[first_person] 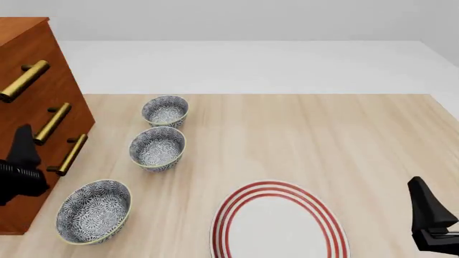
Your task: Open the top drawer of the cabinet.
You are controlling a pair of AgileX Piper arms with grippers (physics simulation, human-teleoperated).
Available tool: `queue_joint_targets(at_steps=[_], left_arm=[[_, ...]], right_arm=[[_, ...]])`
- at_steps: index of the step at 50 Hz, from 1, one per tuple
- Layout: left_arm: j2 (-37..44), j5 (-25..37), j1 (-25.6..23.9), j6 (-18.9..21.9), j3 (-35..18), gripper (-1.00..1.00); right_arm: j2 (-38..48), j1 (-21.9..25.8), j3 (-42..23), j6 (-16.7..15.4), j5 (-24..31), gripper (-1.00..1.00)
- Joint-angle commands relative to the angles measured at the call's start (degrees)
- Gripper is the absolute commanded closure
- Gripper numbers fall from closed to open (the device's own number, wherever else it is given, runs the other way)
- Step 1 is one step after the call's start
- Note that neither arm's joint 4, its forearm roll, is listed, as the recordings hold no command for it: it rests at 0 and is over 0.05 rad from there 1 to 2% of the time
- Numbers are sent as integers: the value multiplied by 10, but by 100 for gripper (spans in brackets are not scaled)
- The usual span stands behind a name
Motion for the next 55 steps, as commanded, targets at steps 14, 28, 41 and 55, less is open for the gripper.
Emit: queue_joint_targets(at_steps=[14, 28, 41, 55], left_arm=[[55, -4, 2, 68, -38, -100], [74, 23, -6, 99, -55, -100], [83, 39, 13, 113, -84, -100], [109, 41, 25, 115, -103, -100]], right_arm=[[0, 0, 0, 0, 0, -100], [0, 0, 0, 0, 0, -100], [0, 0, 0, 0, 0, -100], [0, 0, 0, 0, 0, -100]])
